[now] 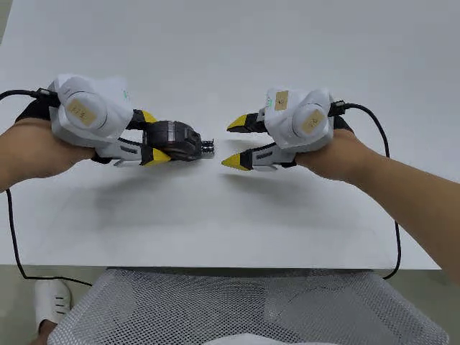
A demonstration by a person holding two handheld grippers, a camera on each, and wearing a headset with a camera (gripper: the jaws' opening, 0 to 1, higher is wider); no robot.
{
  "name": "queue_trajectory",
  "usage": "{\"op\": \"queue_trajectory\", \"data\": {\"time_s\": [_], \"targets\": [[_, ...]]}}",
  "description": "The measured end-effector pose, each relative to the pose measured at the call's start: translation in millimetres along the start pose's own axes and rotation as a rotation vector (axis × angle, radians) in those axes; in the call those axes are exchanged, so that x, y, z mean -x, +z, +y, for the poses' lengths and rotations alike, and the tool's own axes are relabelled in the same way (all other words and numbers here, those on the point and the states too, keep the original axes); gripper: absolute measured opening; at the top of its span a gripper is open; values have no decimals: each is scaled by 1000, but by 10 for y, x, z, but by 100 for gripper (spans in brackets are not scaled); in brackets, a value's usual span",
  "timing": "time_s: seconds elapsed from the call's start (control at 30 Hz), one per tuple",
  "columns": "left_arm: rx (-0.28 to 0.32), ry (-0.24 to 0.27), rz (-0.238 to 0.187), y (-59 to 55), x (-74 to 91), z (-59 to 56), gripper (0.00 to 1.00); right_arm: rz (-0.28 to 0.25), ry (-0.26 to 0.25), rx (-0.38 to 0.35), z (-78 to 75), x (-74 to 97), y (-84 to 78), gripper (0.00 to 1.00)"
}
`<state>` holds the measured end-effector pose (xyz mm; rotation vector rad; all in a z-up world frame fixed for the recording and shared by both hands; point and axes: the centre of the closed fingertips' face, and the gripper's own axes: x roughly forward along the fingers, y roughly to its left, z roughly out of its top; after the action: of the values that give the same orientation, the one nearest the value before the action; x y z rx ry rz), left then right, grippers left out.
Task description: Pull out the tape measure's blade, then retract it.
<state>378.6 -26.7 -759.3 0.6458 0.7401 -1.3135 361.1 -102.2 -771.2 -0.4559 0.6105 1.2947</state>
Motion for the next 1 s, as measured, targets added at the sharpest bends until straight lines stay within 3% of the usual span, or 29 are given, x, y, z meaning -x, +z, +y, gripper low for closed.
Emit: {"op": "queue_trajectory", "data": {"time_s": [0.37, 1.0], "targets": [[-9, -5, 4, -9, 3, -1, 27, 17, 13, 27, 23, -193, -17, 24], [-15, -10, -1, -3, -2, -7, 27, 11, 14, 55, -36, -367, 22, 15]]}}
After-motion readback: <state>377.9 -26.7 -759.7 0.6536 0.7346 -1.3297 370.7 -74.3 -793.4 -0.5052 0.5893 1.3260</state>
